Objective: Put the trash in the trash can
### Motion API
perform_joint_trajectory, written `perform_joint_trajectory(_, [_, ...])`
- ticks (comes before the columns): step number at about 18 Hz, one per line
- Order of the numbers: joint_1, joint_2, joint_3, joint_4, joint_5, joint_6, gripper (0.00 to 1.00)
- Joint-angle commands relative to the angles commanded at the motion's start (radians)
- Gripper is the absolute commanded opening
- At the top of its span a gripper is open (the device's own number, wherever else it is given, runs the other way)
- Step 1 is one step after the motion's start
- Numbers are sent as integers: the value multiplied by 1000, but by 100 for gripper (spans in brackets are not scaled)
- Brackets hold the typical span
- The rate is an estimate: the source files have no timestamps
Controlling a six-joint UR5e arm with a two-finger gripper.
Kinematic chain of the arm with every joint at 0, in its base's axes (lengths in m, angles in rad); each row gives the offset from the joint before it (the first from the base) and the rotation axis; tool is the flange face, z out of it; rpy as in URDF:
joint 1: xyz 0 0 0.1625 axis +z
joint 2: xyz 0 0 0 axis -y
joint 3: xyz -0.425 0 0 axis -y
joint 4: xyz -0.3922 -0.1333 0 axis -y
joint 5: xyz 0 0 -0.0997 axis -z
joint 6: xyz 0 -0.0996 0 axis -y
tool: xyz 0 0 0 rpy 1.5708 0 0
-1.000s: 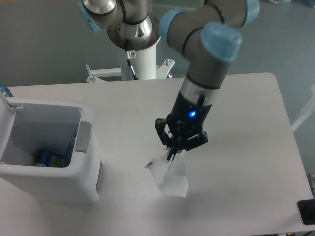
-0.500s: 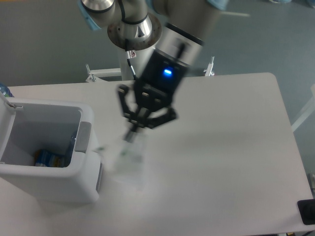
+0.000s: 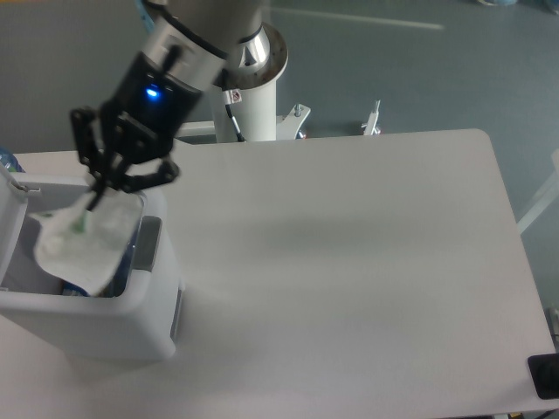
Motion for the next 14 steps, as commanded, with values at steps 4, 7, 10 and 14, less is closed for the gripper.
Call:
perform_joint_trajectory(4, [2, -8, 17, 5, 3, 3, 100])
perform_joint_trajectory(7, [37, -9, 21, 14, 8, 11, 100])
perform_joint_trajectory(10, [139, -14, 0, 14, 89, 108, 100])
perform_joint_trajectory(14, [236, -56, 49, 11, 185, 277, 100])
